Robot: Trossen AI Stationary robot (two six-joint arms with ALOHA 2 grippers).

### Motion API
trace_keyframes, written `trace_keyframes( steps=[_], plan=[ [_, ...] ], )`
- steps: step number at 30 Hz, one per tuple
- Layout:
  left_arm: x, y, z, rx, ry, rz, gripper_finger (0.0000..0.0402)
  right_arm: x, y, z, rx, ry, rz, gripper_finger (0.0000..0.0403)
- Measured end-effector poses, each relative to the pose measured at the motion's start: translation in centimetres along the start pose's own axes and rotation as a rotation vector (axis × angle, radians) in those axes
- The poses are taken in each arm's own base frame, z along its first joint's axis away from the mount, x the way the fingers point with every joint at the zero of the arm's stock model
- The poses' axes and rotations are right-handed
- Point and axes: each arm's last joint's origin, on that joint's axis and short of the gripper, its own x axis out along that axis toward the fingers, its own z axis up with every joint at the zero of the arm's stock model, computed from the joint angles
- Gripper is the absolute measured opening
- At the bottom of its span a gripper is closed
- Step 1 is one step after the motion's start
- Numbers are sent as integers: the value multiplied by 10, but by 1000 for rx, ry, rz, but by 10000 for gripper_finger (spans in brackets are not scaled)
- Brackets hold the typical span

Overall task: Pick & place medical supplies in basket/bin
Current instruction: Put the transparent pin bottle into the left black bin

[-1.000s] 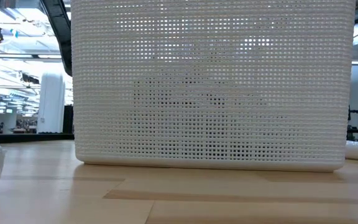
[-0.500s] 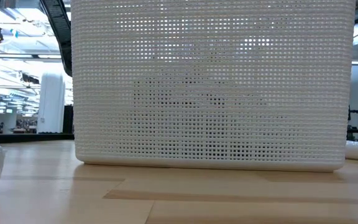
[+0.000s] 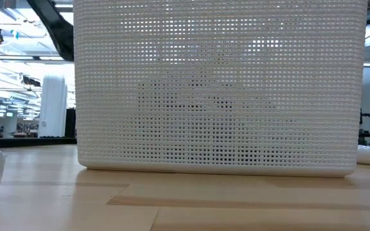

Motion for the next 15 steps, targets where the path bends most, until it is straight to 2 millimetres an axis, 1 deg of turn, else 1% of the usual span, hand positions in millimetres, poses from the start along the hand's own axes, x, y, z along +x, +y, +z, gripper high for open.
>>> trace_keyframes(
  steps=[3,7,12,15],
  plan=[
    [-19,4,13,28,62,-60,156,0,0,0,-4,0,0,235],
    [-52,13,19,22,224,-137,152,0,0,0,-11,-1,0,235],
    [-103,20,15,6,466,-258,150,0,0,0,-26,-5,3,235],
    [-132,19,12,-20,577,-362,150,0,1,2,-42,-19,11,235]
  ],
)
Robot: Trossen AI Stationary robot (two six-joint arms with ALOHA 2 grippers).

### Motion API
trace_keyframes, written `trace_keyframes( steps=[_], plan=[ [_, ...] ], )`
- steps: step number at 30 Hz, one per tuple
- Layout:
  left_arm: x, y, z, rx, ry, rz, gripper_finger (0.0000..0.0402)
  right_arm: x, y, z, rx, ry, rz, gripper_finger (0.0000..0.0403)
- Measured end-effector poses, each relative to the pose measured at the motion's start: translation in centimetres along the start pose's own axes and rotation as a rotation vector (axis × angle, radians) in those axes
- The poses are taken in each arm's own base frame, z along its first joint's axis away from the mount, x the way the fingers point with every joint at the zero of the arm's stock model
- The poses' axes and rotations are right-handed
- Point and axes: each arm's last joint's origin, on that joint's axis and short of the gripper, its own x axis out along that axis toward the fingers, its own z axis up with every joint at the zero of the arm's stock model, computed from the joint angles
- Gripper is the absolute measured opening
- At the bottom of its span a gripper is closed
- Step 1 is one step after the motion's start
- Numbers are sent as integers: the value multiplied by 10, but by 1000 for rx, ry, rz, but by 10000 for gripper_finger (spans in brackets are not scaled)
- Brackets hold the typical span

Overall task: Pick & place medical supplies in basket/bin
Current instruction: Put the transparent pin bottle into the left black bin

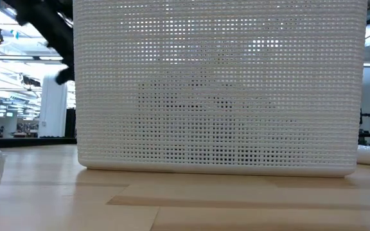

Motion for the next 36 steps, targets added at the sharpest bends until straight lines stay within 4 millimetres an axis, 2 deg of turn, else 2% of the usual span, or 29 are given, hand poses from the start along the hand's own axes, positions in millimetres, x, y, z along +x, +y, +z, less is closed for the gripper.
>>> trace_keyframes(
  steps=[4,8,12,15,20,24,28,32,36],
  plan=[
    [-18,-15,-25,7,161,-137,150,0,0,0,-18,-1,1,235],
    [-27,-32,-46,90,280,-241,150,0,0,0,-33,2,0,235],
    [-36,-50,-61,167,312,-366,150,0,-1,-4,-39,36,-16,235],
    [-43,-61,-68,199,308,-447,150,-3,-5,-18,-24,167,-73,235],
    [-51,-74,-68,157,235,-549,150,-18,-21,-57,-9,535,-304,235],
    [-54,-80,-67,138,213,-607,150,-45,-39,-75,39,669,-619,235],
    [-54,-80,-68,140,225,-607,150,-76,-55,-79,190,657,-893,235],
    [-55,-80,-71,149,258,-617,150,-86,-73,-87,401,568,-1006,232],
    [-57,-77,-78,158,331,-593,150,-93,-98,-106,423,612,-1106,222]
  ],
)
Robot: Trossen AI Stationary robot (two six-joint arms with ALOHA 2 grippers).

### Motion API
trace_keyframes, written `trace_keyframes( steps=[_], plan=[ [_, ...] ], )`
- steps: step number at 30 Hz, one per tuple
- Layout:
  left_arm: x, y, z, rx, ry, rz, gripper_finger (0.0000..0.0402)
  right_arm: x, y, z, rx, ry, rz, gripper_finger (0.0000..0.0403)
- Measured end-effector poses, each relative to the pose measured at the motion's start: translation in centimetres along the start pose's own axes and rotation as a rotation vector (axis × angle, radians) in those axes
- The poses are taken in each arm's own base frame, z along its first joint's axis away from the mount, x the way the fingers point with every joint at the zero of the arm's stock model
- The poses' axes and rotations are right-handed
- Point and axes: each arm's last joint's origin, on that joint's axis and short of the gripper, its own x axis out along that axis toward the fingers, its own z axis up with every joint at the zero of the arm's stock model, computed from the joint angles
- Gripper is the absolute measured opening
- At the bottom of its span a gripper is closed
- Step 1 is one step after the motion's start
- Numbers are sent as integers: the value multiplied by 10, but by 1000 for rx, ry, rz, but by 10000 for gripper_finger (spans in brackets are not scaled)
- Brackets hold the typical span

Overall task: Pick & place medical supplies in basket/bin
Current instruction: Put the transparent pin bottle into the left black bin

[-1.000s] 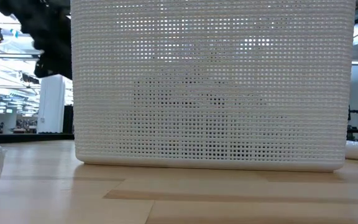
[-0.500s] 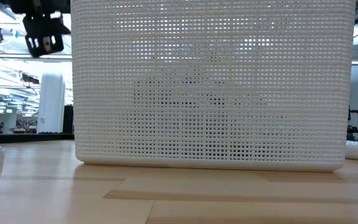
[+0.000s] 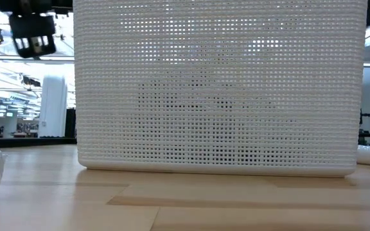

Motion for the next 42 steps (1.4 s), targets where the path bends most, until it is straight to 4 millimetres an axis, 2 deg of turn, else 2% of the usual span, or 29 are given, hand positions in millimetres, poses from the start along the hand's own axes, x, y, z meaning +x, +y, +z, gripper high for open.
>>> trace_keyframes(
  steps=[6,11,21,30,34,42],
  plan=[
    [0,-4,-12,-29,86,-13,150,41,-22,2,50,79,-40,203],
    [-1,-10,-22,-69,133,-35,150,63,-39,17,10,62,-118,199],
    [-3,-16,-32,-130,169,-45,150,95,-52,63,-183,191,-189,244],
    [-3,-18,-34,-157,128,-31,150,135,-71,86,-119,262,-215,255],
    [-3,-18,-34,-164,121,-28,150,147,-80,88,-58,266,-189,256],
    [-3,-18,-33,-164,119,-27,150,168,-91,78,-40,316,-210,256]
  ],
)
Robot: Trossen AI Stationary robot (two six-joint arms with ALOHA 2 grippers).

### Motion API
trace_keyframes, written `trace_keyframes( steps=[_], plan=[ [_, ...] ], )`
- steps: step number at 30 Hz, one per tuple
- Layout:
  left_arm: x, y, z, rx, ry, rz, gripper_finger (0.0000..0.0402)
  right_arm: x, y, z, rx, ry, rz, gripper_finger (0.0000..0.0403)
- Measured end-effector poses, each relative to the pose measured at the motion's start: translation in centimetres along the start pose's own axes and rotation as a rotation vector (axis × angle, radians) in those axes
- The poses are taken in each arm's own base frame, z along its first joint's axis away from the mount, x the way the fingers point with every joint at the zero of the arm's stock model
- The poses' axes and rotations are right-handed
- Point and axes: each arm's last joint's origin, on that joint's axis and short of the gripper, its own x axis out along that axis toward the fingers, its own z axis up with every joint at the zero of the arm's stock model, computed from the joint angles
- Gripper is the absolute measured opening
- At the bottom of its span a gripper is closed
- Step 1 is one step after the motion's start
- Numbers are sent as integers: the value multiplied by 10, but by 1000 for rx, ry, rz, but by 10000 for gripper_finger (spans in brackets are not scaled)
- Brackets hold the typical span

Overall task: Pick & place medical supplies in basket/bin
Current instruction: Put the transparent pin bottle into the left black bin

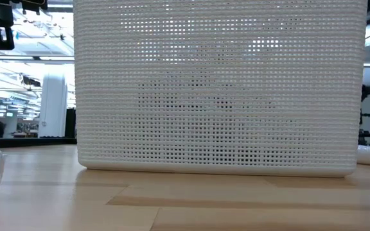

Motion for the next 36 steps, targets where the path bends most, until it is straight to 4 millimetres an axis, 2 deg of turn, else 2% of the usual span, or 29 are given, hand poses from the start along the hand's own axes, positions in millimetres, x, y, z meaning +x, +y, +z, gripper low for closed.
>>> trace_keyframes(
  steps=[17,23,28,36],
  plan=[
    [0,0,0,1,-10,4,150,22,12,15,-24,44,6,256],
    [0,0,0,1,-17,6,150,23,12,17,-37,34,1,256],
    [0,0,1,2,-21,8,150,25,11,16,-37,36,-11,256],
    [0,0,1,2,-20,8,150,45,4,2,-23,57,-20,256]
  ],
)
